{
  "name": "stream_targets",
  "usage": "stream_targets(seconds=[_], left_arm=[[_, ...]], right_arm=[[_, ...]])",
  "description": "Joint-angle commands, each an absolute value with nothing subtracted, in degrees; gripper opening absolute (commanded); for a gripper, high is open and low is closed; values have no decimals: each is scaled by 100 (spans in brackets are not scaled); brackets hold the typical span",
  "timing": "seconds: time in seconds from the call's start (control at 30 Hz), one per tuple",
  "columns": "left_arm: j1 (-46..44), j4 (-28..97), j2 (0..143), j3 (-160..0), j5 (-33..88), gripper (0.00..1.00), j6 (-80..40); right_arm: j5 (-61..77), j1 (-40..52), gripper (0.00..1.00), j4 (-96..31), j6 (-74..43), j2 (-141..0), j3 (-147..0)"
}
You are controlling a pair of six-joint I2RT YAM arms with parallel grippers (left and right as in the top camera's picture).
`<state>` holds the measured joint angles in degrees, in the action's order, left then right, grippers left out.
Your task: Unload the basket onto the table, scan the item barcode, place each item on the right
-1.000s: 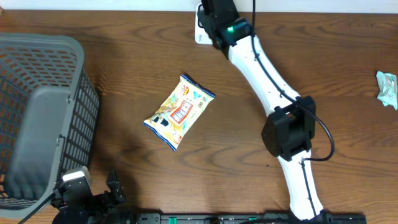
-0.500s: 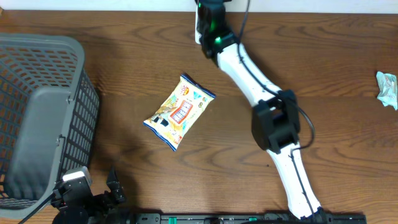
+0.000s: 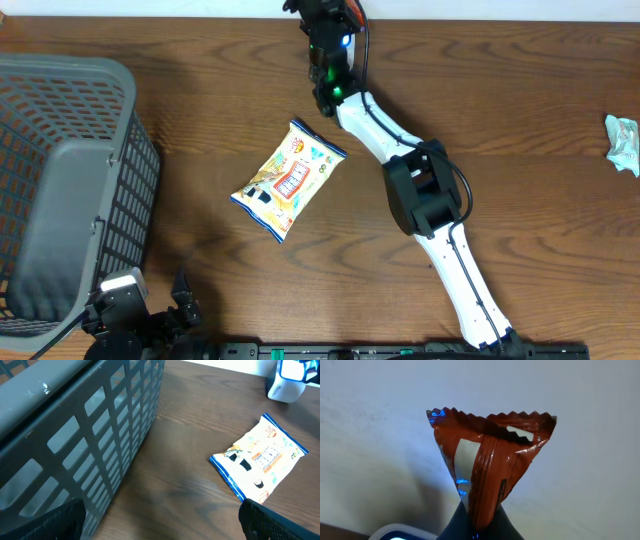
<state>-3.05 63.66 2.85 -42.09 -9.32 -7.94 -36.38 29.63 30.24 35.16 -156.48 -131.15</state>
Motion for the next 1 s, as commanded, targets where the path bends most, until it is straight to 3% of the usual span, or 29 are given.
stream_targets(seconds=[0.0, 0.13, 0.47, 0.7, 0.97], left_arm=[[-285, 6353, 263, -4237, -947, 98, -847], [-285, 6353, 263, -4237, -947, 98, -847], [-285, 6353, 263, -4237, -947, 98, -847], [-285, 6353, 263, -4237, -947, 98, -847], [-285, 6353, 263, -4237, -947, 98, -847]], right_arm=[[-4289, 3081, 1, 3013, 3393, -15611, -13255], [-4960, 3024, 1, 2650, 3774, -15458, -13327], [-5349, 1844, 1, -1514, 2598, -14302, -13327], [-4908, 242, 1, -3905, 1623, -14252, -13214], [-3911, -1288, 1, -5057, 862, -14276, -13023]])
